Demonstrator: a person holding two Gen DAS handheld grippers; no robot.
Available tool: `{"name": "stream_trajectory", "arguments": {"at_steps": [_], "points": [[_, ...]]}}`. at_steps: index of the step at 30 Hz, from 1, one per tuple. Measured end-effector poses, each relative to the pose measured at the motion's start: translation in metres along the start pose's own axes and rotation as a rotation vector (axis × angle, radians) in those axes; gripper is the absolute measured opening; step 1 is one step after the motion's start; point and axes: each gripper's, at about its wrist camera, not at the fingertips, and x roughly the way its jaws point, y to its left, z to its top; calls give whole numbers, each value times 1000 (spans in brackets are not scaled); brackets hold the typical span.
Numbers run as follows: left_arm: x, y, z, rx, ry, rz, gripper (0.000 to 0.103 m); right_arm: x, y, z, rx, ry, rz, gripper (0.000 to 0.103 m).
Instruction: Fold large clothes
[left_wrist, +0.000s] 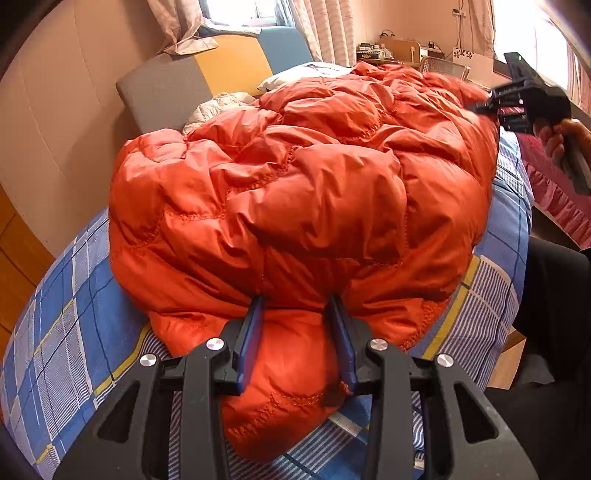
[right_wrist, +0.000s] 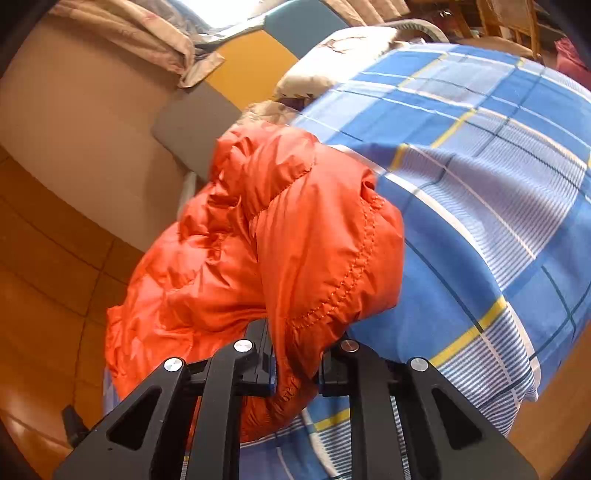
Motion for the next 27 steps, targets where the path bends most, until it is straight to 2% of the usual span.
{"name": "stream_trajectory", "arguments": {"at_steps": [7,14,20,27], "points": [[4,-2,1,-16,8,-10,33,-22,51,6,-133,-34,134,12],[4,-2,1,-29,19,-12,33,-28,101,-5,-226,-1,284,12],[5,2,5,-28,28,-9,32,-25,124,-12,-270,38,346,12],[7,5,5,-43,29,-17,32,-16,153,-37,-339,116,399,12]]}}
